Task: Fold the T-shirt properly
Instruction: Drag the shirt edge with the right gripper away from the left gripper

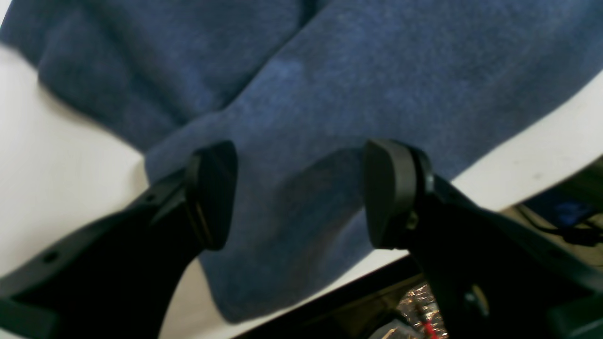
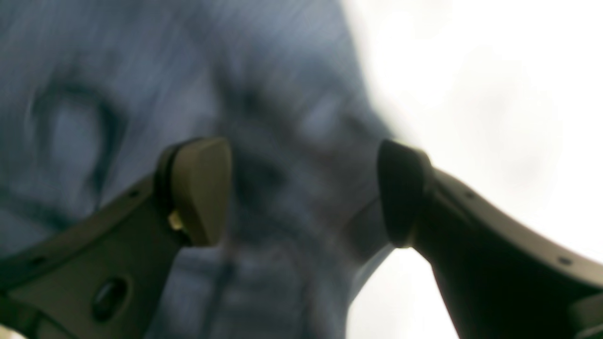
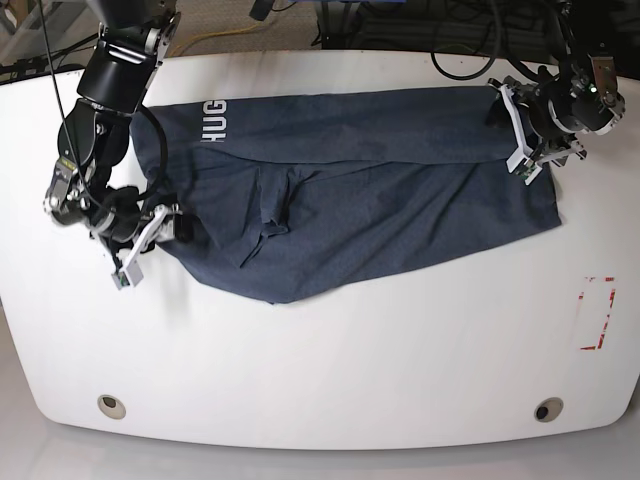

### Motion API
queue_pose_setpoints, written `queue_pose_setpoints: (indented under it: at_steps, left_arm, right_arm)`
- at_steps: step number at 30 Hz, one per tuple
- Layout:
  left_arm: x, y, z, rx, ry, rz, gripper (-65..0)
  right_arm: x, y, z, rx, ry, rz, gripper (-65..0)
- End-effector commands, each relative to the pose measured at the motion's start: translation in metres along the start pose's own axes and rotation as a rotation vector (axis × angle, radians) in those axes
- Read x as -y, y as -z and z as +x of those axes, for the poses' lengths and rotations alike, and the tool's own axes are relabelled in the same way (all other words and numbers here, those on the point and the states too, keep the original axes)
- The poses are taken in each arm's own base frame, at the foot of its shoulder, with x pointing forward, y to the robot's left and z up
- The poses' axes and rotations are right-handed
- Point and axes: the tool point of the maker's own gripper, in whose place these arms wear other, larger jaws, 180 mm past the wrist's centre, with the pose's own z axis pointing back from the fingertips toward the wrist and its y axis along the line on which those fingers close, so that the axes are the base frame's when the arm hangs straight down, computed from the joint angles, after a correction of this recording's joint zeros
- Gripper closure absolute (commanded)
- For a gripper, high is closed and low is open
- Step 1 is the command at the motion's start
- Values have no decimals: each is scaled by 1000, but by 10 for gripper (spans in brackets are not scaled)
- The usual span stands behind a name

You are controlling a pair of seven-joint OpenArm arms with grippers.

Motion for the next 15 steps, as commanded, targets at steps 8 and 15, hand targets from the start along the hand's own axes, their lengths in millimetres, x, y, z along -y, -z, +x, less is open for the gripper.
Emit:
queue_pose_setpoints:
  at_steps: [8,15]
  left_arm:
    - [-13,14,-12,-87,106,88,-379]
    - [-19,24,-6,-96,152,86,-379]
  right_arm:
    - [33,27,61,137,120,75,-465]
    - [22,66,63,141,153,126,-465]
